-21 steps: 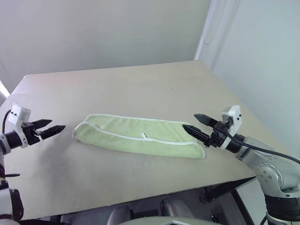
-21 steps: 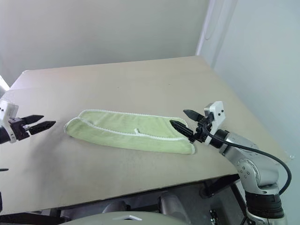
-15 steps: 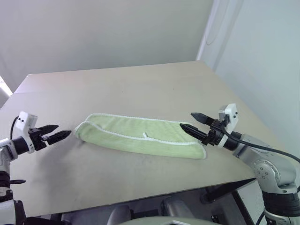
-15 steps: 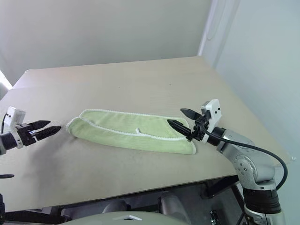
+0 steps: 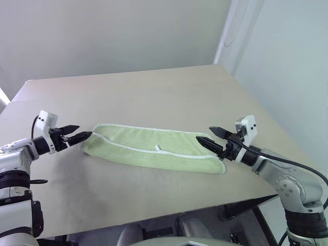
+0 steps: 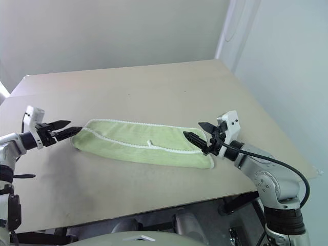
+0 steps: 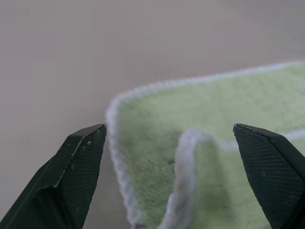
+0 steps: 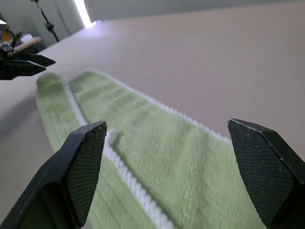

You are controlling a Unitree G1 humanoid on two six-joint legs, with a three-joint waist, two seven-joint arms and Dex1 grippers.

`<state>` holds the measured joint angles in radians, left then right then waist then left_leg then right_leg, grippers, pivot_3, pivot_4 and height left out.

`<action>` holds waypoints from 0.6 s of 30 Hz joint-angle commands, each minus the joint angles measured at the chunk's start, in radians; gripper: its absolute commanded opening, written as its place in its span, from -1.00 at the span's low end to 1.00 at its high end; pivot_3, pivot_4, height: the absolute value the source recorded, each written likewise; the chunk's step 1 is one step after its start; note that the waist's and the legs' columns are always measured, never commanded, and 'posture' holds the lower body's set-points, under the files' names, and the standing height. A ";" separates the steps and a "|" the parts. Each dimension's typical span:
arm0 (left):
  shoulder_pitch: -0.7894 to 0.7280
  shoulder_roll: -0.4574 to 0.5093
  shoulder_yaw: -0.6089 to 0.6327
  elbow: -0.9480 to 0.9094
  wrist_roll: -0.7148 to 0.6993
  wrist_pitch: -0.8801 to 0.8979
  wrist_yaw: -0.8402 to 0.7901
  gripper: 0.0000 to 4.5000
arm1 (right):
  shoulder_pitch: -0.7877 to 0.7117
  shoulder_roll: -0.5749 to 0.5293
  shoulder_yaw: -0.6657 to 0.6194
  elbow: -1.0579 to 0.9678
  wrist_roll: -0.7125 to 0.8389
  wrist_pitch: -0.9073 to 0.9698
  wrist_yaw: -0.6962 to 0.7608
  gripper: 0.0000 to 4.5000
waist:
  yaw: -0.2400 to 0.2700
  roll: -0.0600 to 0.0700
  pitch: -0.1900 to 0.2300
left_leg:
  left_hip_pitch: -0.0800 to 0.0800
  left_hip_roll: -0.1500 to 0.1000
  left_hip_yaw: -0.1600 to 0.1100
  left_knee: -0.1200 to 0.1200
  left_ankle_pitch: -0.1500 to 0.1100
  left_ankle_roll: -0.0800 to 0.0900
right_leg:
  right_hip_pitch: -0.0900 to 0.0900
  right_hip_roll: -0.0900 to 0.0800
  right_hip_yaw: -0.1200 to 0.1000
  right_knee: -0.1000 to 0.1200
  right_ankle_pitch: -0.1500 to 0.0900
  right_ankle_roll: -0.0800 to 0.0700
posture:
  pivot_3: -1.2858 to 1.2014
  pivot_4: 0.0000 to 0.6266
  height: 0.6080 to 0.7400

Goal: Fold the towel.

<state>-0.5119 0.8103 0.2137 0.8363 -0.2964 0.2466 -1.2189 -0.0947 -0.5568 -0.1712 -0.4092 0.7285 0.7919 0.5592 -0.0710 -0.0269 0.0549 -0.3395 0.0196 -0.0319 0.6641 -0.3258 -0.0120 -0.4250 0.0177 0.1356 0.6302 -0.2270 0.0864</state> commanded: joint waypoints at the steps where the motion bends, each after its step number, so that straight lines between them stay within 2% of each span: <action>1: -0.030 0.012 -0.034 0.005 0.032 -0.041 -0.042 1.00 | -0.014 -0.029 -0.048 -0.045 0.043 0.039 -0.008 0.88 | 0.000 0.000 0.000 | 0.000 0.000 0.000 0.000 0.000 0.000 | 0.000 0.000 0.000 0.000 0.000 0.000 | 0.03 -1.00 1.00; 11: -0.125 -0.024 -0.085 0.123 0.092 -0.125 -0.055 1.00 | 0.000 -0.044 -0.053 -0.047 0.041 0.046 -0.021 0.88 | 0.002 0.000 0.000 | 0.000 0.000 0.000 0.001 0.000 0.000 | 0.000 0.000 0.000 0.000 0.000 0.000 | 0.03 -1.00 1.00; 15: -0.143 -0.024 -0.103 0.142 0.106 -0.126 -0.110 1.00 | 0.015 -0.045 -0.052 -0.053 0.034 0.044 -0.030 0.88 | 0.000 0.000 0.000 | 0.000 0.000 0.000 0.001 0.000 0.000 | 0.000 0.000 0.000 0.000 0.000 0.000 | 0.03 -1.00 1.00; 18: -0.157 -0.017 -0.106 0.159 0.108 -0.118 -0.128 0.74 | 0.024 -0.047 -0.058 -0.057 0.037 0.044 -0.036 0.91 | 0.000 0.000 0.000 | 0.000 0.000 0.000 0.001 0.000 0.000 | 0.000 0.000 0.000 0.000 0.000 0.000 | 0.03 -1.00 1.00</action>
<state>-0.6368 0.7756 0.1016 0.9899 -0.1920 0.1363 -1.3312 -0.0645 -0.5942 -0.1987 -0.4215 0.7586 0.8439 0.5270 -0.0706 -0.0272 0.0548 -0.3396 0.0196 -0.0320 0.6646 -0.3258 -0.0119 -0.4249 0.0181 0.1356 0.6305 -0.2269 0.0864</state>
